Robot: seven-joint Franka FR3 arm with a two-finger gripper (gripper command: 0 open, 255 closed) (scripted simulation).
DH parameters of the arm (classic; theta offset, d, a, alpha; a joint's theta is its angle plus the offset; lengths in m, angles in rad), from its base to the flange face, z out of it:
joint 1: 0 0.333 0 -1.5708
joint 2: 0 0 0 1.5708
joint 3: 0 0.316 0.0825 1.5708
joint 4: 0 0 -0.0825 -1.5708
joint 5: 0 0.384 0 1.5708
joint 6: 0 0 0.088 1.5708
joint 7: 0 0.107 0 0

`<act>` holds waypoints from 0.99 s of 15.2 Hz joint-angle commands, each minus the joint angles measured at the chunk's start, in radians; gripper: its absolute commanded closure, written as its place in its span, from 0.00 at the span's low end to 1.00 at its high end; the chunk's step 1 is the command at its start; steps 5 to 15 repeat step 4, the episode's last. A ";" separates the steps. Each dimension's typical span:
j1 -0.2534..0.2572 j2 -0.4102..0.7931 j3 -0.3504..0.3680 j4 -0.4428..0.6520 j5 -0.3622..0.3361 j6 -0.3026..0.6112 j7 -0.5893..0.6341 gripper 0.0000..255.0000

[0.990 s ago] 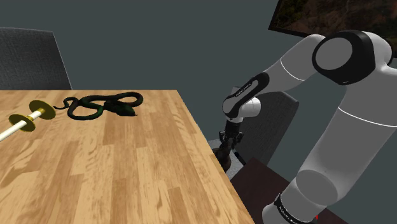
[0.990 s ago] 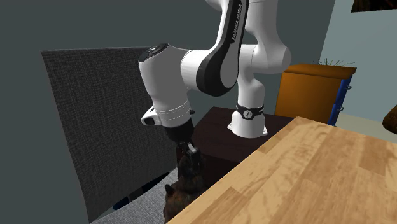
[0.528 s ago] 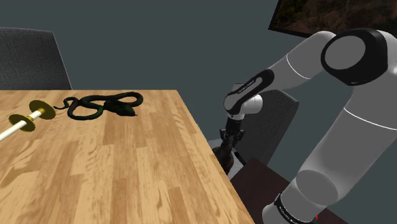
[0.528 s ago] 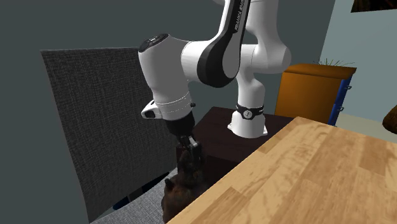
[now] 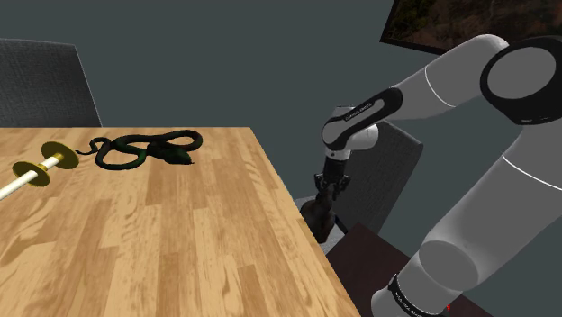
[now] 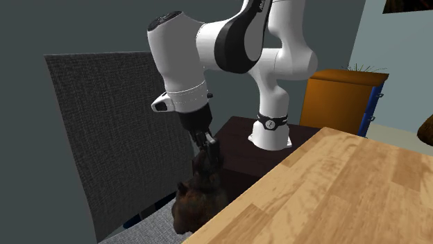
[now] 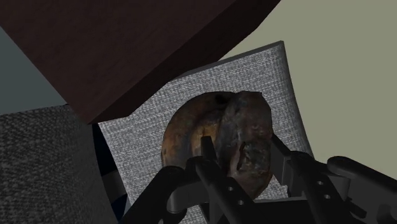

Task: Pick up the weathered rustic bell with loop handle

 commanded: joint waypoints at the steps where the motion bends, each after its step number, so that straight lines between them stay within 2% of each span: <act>1: -0.001 -0.023 0.000 0.008 -0.006 -0.029 0.005 1.00; 15: -0.001 -0.036 0.000 0.012 -0.010 -0.046 0.008 1.00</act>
